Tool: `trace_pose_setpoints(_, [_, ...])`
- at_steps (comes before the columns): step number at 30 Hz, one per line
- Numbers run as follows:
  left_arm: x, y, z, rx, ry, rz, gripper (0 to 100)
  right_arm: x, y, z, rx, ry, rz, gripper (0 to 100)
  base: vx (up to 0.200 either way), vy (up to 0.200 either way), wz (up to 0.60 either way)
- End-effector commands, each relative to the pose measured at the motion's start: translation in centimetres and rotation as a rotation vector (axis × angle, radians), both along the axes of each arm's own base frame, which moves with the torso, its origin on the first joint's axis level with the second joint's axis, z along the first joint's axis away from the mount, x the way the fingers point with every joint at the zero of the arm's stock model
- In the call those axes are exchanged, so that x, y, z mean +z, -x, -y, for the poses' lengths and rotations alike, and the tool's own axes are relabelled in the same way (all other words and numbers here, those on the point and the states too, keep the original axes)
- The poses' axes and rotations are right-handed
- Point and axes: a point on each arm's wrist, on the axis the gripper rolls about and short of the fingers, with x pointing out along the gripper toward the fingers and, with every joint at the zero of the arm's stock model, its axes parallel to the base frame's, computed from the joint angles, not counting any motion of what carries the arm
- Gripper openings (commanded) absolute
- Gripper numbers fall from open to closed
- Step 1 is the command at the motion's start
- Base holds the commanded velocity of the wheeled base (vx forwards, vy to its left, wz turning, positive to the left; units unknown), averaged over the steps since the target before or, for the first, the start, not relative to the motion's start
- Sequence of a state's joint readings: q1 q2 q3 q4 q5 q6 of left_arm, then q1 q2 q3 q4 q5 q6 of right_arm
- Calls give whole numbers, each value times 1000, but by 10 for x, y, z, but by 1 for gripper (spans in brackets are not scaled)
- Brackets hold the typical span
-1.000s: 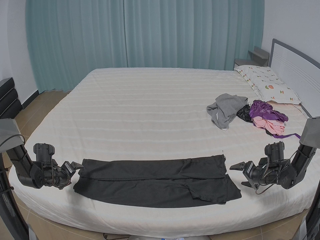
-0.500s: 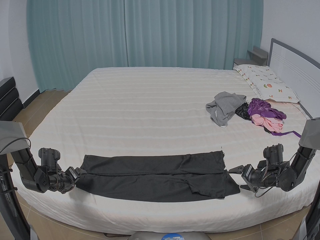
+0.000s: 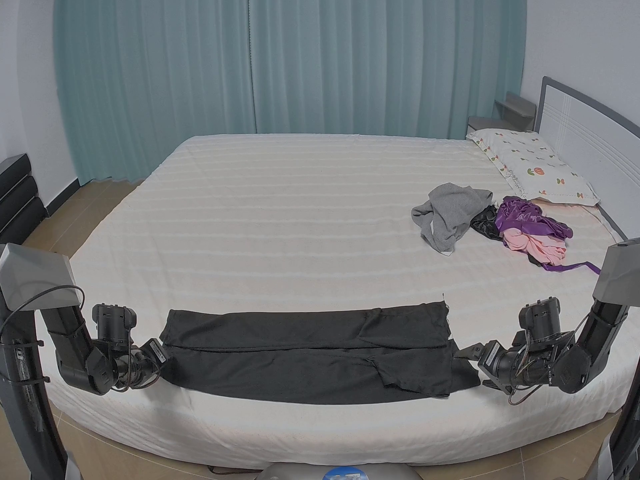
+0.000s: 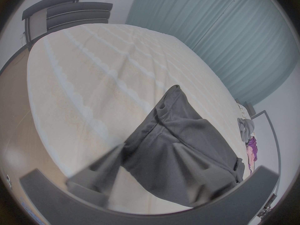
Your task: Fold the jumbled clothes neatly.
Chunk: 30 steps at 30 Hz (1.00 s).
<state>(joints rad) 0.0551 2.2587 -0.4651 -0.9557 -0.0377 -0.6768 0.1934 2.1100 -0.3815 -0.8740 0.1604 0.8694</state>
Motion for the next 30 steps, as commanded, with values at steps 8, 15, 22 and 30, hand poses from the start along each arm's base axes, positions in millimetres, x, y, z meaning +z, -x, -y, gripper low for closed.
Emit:
trace_pose_setpoints(8, [3, 10, -5, 28, -8, -14, 0, -15, 9, -14, 16, 72, -50, 100, 0, 0, 0])
trace_pose_setpoints(15, [7, 13, -4, 29, -6, -9, 0, -25, 10, -20, 37, 86, -80, 100, 0, 0, 0])
trace_pose_setpoints(22, [7, 13, -4, 30, -5, -9, 0, -31, 4, -30, 55, 85, -74, 100, 0, 0, 0])
trace_pose_setpoints(30, [7, 15, -5, 31, -4, -14, 0, -38, -5, -36, 45, 114, -29, 0, 0, 0, 0])
